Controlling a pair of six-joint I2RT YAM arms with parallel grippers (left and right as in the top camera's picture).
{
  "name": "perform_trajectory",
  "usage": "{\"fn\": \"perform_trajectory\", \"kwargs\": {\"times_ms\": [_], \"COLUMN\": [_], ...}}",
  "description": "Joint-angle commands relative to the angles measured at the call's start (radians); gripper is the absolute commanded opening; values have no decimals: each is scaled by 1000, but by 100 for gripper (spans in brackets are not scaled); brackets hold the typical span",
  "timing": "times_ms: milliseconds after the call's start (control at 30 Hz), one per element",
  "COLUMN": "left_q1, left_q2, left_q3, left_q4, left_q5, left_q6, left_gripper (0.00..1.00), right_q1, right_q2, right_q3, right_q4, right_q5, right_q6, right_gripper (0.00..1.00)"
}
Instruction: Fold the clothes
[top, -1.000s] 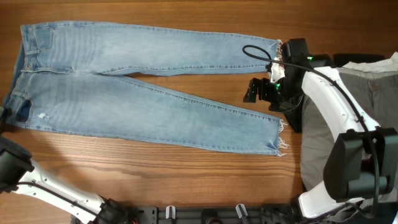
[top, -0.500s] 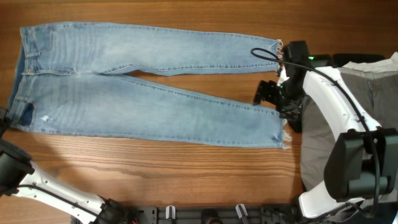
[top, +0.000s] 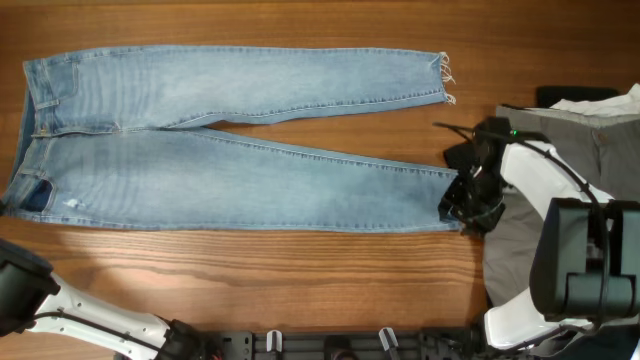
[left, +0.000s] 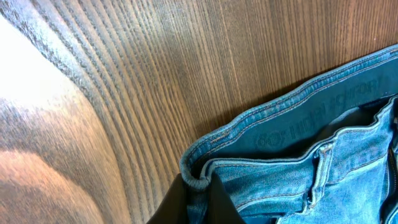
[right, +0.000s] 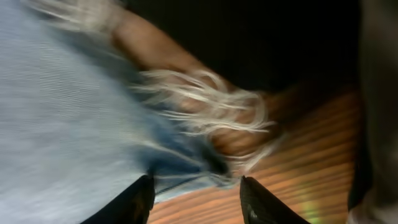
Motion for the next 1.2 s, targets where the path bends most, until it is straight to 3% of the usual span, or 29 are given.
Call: {"fn": "perform_trajectory", "kwargs": {"times_ms": [0,167,200,267,533,700,833,1000,1167], "left_q1": [11,11,11,11,11,12,12,11,9], "left_q2": [-26,-26,-26,-35,-272,-471,-615,-726,-677], "left_q3": [-3,-3,-3,-3,-3,-3,-3,-3,-16], "left_q4": [-1,-2,-5,-18,-130,-213,-245,-267,-333], "left_q5": [18,21,21,21,4,-147,-254,-332,-332], "left_q6": [-17,-17,-17,-21,-104,-140,-149,-175,-178], "left_gripper": [4,4,4,4,4,4,4,4,4], "right_q1": [-5,-5,-5,-5,-5,-5,-5,-4,-3], "right_q2": [6,6,6,2,-230,-386,-412,-395,-235], "right_q3": [-67,-90,-89,-73,243,558,780,856,856], "right_q4": [36,140,143,121,-192,-357,-457,-366,-265], "right_q5": [45,63,50,62,156,233,264,209,149], "right_q6": [85,60,58,25,-45,-46,-45,-24,-13], "right_gripper": [49,33,26,4,4,4,4,4,4]}}
